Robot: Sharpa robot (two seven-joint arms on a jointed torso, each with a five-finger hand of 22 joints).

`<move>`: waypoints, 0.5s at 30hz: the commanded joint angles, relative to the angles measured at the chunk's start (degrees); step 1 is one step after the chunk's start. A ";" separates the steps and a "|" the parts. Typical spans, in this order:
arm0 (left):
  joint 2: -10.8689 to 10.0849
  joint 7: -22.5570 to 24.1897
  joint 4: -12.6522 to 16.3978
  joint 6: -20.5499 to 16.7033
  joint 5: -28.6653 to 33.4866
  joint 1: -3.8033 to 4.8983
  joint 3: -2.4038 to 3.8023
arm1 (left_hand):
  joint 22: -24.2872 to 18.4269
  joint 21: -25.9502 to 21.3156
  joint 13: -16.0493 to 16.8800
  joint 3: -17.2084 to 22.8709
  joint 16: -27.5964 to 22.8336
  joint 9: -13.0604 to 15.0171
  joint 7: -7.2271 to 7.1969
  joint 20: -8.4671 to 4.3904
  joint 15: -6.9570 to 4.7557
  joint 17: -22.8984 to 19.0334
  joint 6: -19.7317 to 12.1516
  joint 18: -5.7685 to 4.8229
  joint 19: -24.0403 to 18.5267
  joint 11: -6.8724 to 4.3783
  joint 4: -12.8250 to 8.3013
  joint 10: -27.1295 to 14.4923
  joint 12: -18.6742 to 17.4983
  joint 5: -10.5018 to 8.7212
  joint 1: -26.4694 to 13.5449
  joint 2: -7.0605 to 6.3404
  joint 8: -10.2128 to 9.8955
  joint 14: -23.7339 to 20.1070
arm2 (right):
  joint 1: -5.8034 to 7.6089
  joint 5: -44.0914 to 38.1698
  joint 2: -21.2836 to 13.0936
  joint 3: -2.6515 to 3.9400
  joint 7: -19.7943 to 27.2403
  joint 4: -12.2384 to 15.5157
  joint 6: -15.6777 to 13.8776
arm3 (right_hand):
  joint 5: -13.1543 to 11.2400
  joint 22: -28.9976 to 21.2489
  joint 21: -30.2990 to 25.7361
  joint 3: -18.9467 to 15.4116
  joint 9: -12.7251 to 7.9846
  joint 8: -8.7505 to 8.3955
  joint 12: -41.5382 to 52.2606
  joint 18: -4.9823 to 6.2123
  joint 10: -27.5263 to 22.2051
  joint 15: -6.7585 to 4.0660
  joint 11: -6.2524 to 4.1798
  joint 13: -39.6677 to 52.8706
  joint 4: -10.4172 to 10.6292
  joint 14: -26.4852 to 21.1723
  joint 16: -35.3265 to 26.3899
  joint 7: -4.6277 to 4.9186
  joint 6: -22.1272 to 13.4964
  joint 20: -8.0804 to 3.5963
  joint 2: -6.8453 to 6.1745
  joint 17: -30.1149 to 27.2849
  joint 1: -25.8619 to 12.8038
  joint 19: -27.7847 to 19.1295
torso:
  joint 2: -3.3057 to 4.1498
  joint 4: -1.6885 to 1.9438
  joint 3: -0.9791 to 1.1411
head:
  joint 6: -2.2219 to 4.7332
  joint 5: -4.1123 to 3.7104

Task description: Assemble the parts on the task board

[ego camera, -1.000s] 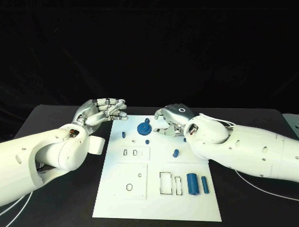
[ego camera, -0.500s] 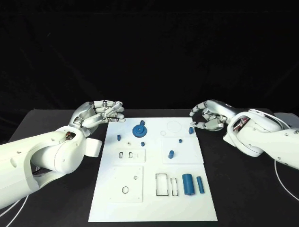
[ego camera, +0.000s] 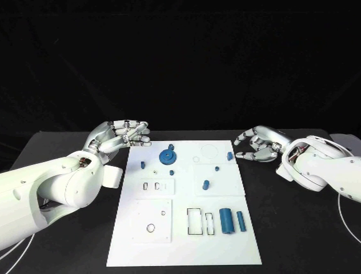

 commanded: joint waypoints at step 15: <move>0.09 0.24 -0.21 1.26 -0.21 0.04 0.04 | -0.12 -0.25 -0.07 0.56 -0.44 0.04 0.03 0.03 -0.12 0.18 0.32 0.28 -0.06 0.02 0.03 0.12 -0.07 -0.31 0.15 -0.64 0.20 -0.19 | -1.10 -0.47 2.11 -0.05 0.61 -1.11 2.16 | 0.26 14.50 -0.15 0.13 -0.05 -0.27 0.18 -1.07 0.56 0.45 0.46 8.62 -0.22 5.19 0.24 -0.03 -0.21 0.08 -0.22 10.89 -0.13 5.51 | -0.07 0.02 -0.21 | -0.42 -0.28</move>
